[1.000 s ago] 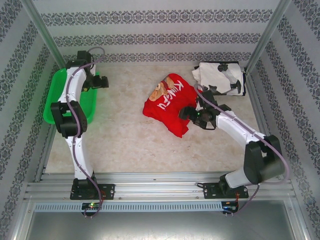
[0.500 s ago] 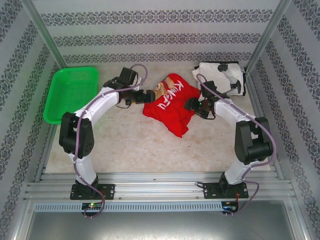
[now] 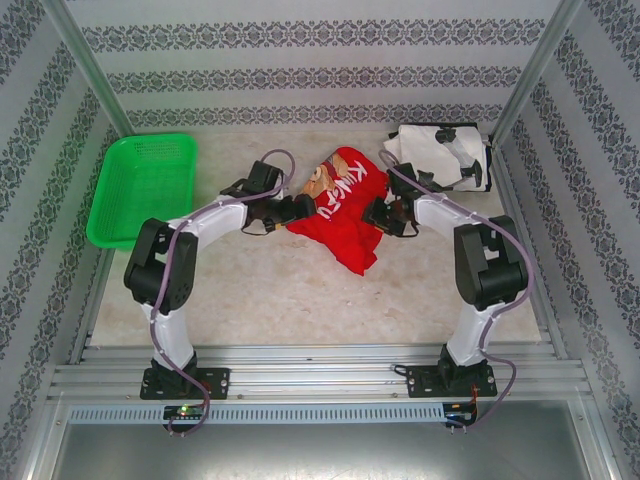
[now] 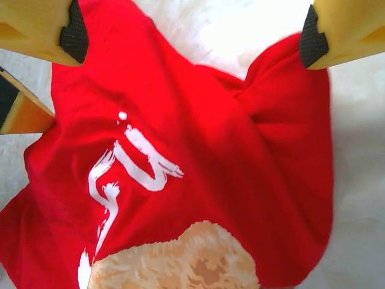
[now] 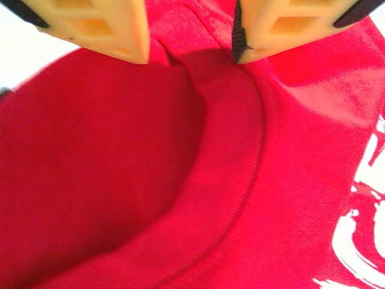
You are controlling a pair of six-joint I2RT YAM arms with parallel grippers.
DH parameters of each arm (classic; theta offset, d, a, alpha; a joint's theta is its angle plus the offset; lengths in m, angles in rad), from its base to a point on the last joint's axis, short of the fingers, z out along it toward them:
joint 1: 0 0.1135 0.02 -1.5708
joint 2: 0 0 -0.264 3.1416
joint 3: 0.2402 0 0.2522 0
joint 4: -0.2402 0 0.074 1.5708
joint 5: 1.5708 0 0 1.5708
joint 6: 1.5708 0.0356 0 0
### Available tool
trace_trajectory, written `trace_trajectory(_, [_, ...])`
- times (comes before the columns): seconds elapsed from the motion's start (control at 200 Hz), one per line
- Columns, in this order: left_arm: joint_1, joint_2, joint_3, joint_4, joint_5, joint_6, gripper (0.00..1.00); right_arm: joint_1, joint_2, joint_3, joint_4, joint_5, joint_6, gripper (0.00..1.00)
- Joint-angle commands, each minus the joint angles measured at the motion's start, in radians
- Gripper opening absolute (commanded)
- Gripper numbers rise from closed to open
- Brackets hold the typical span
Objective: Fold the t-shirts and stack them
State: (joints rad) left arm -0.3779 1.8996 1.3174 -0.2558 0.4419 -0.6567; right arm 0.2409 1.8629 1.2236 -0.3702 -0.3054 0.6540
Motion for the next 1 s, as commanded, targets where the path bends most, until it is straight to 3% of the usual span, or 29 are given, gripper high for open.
trace_trajectory(0.0, [-0.021,0.061,-0.013,0.107,-0.008,-0.057,0.84,0.013,0.036,0.047,0.020,-0.006,0.008,0.32])
trace_trajectory(0.095, [-0.030,0.107,0.008,0.114,-0.004,-0.062,0.66,0.012,0.056,0.077,0.001,-0.003,-0.003,0.14])
trace_trajectory(0.17, [-0.030,0.122,0.013,0.100,-0.018,-0.065,0.45,0.000,0.038,0.076,-0.012,0.003,0.000,0.00])
trace_trajectory(0.24, [-0.029,0.107,0.008,0.078,-0.047,-0.053,0.22,-0.015,-0.025,0.045,-0.002,0.012,0.012,0.00])
trace_trajectory(0.285, [-0.029,0.090,0.012,0.060,-0.067,-0.036,0.13,-0.025,-0.071,0.038,-0.010,0.017,0.008,0.00])
trace_trajectory(0.45, [-0.024,0.020,0.037,-0.011,-0.126,0.031,0.07,-0.054,-0.230,0.032,-0.096,0.014,-0.011,0.00])
trace_trajectory(0.739, [-0.019,-0.119,0.051,-0.086,-0.249,0.110,0.05,-0.111,-0.434,0.067,-0.351,0.011,-0.036,0.00])
trace_trajectory(0.994, [-0.023,-0.142,0.082,-0.056,-0.207,0.107,0.04,-0.208,-0.530,0.080,-0.494,-0.008,-0.058,0.00])
